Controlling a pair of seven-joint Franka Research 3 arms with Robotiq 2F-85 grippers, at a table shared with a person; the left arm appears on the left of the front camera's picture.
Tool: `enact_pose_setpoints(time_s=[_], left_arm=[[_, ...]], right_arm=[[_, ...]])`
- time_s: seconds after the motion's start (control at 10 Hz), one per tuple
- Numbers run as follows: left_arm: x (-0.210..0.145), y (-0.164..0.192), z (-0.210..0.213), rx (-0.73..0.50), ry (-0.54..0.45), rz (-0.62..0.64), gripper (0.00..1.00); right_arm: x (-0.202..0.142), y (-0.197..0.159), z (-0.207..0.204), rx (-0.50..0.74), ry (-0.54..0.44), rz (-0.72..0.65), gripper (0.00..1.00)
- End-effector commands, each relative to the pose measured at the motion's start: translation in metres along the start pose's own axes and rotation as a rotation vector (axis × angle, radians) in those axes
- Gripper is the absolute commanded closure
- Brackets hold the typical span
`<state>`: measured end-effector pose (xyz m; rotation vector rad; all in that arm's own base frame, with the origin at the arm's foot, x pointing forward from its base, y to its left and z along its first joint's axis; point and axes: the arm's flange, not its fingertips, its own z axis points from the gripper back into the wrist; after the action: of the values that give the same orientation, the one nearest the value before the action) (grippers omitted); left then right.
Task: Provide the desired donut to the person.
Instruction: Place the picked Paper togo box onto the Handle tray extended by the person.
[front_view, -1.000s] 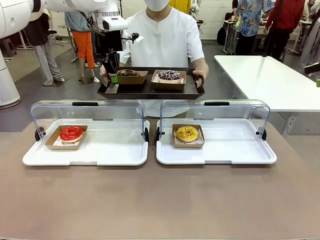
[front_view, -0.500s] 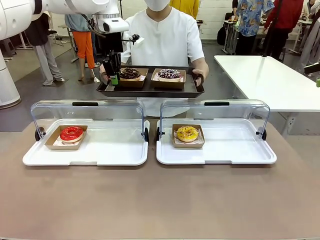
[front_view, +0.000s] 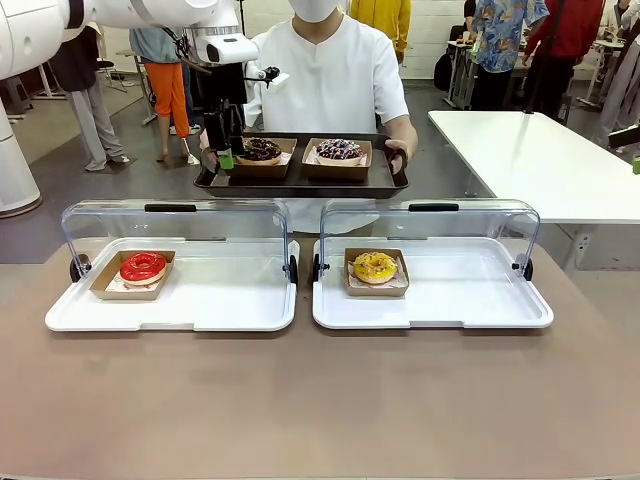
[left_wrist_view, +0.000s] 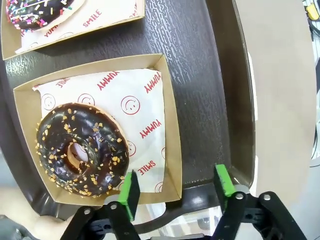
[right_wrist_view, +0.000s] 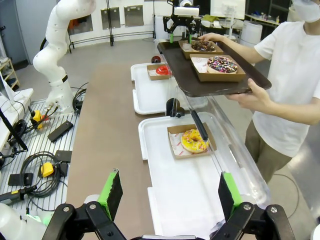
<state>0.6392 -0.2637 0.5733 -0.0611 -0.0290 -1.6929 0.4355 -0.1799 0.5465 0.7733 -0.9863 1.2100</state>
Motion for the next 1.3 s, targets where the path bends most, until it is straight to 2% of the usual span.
enact_pose_setpoints(time_s=[0.0,0.1,0.2,0.3,0.4,0.5,1.0,1.2], left_arm=[[-0.004,-0.003,0.004,0.007,-0.019,-0.014,0.00],[-0.004,-0.005,0.004,0.007,-0.015,-0.011,0.13],[-0.004,-0.010,0.005,0.009,-0.019,-0.004,0.04],[-0.005,-0.014,0.009,0.009,-0.016,0.001,0.00],[-0.007,-0.024,0.013,0.020,-0.003,0.003,0.00],[-0.012,-0.050,0.020,0.053,0.005,0.008,0.00],[-0.062,-0.174,0.041,0.210,-0.101,0.042,0.00],[-0.079,-0.198,0.039,0.244,-0.129,0.054,0.00]], right_arm=[[0.000,-0.001,-0.001,-0.007,-0.024,0.005,0.00],[0.000,-0.001,-0.001,-0.007,-0.024,0.005,0.00],[0.000,-0.001,-0.001,-0.007,-0.024,0.005,0.00],[0.000,-0.001,-0.001,-0.007,-0.024,0.005,0.00],[0.000,-0.001,-0.001,-0.007,-0.024,0.005,0.00],[0.000,-0.001,-0.001,-0.007,-0.024,0.005,0.00],[0.000,-0.001,-0.001,-0.007,-0.024,0.005,0.00],[0.000,-0.001,-0.001,-0.007,-0.024,0.005,0.00]])
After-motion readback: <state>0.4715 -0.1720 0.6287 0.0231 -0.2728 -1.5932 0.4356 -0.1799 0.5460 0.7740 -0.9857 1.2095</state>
